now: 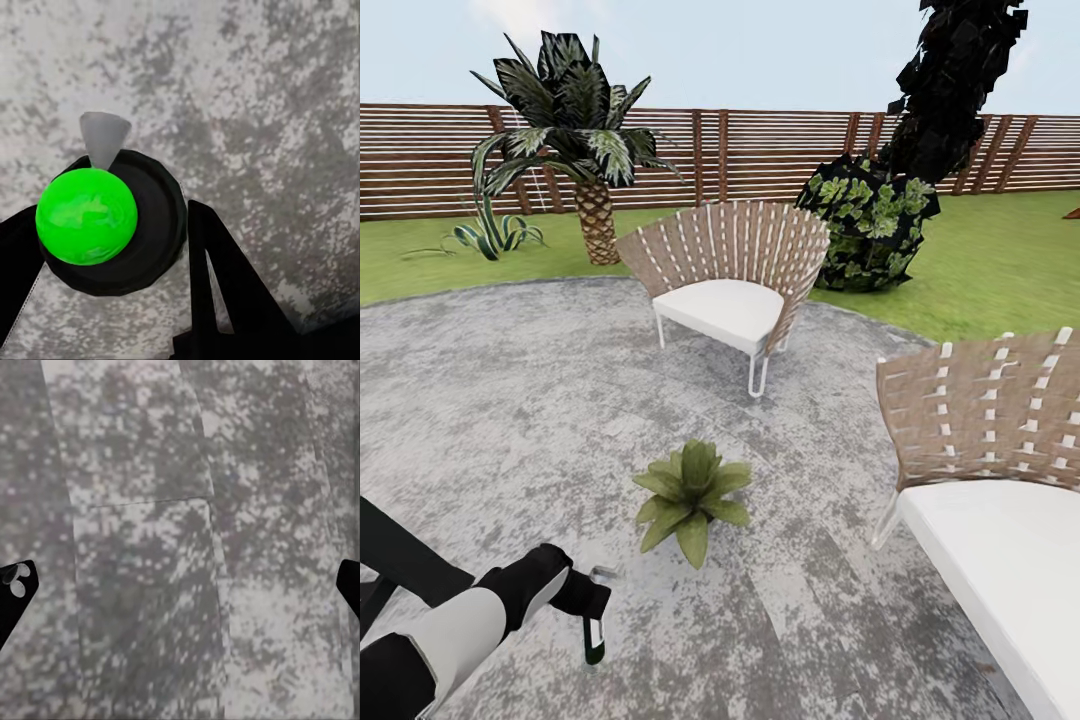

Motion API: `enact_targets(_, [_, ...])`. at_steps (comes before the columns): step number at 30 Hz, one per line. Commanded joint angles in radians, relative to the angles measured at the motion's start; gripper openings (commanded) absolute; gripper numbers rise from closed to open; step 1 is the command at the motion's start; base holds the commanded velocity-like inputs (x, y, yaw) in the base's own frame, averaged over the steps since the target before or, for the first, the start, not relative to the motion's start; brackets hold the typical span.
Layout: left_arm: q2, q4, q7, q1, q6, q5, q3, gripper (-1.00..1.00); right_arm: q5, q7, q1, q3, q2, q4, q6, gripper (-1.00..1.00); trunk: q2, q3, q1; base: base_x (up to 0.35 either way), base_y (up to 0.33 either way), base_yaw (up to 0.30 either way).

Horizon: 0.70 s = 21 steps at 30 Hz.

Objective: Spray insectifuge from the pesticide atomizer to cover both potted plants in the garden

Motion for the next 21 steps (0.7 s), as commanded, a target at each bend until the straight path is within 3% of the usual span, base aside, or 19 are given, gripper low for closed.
enact_targets(1, [0.005,-0.003,-0.002,-0.001,0.004,0.002,-0.005,-1.0,0.011,-0.004,-0.001,-0.008,0.0,0.001,-0.003,1.0,0.0,-0.001,0.0,0.007,-0.003,0.0])
enact_targets(4, [0.01,-0.004,-0.023,-0.004,0.005,-0.007,-0.01,-1.0,0.011,-0.004,-0.001,-0.008,-0.001,0.001,-0.003,1.0,0.0,-0.001,0.0,0.003,-0.001,0.0])
enact_targets(6, [0.018,-0.004,-0.089,-0.008,0.005,-0.059,-0.01,-1.0,0.012,-0.004,-0.001,-0.008,-0.001,0.001,-0.003,1.0,0.0,-0.001,0.0,0.0,0.0,0.0])
enact_targets(7, [0.03,-0.003,-0.183,-0.031,0.008,-0.134,-0.01,-1.0,0.012,-0.004,-0.001,-0.008,-0.001,0.001,-0.003,1.0,0.0,-0.001,0.0,0.0,0.0,0.0])
enact_targets(8, [0.039,-0.001,-0.381,-0.075,0.051,-0.293,-0.009,-1.0,0.012,-0.004,-0.001,-0.006,-0.001,0.001,-0.003,1.0,0.0,-0.001,0.0,0.0,0.0,0.0])
enact_targets(9, [0.038,-0.003,-0.442,-0.112,0.104,-0.371,-0.007,-1.0,0.013,-0.004,-0.001,-0.006,-0.001,0.001,-0.002,1.0,0.0,-0.001,0.0,0.0,0.0,0.0])
enact_targets(10, [0.034,-0.003,-0.458,-0.147,0.136,-0.388,-0.007,-1.0,0.014,-0.004,-0.001,-0.006,-0.001,0.002,-0.002,1.0,0.0,-0.001,0.0,0.0,0.0,0.0])
enact_targets(12, [0.028,-0.006,-0.464,-0.155,0.179,-0.39,-0.009,-1.0,0.015,-0.004,0.0,-0.006,-0.002,0.003,-0.001,1.0,0.0,-0.001,0.0,0.048,0.0,0.0])
enact_targets(15, [0.035,-0.114,-0.47,-0.165,0.25,-0.391,-0.011,-1.0,0.015,-0.004,0.001,-0.007,-0.005,0.004,0.001,1.0,0.0,-0.001,0.0,0.273,0.0,0.0])
enact_targets(19, [0.038,-0.175,-0.479,-0.168,0.28,-0.399,-0.011,-1.0,0.014,-0.004,0.003,-0.006,-0.004,0.004,0.001,1.0,0.0,-0.001,0.0,0.329,0.0,0.0])
enact_targets(21, [0.038,-0.178,-0.537,-0.169,0.282,-0.429,-0.011,-1.0,0.015,-0.004,0.003,-0.006,-0.005,0.004,0.001,1.0,0.0,-0.001,0.0,0.288,0.0,0.0])
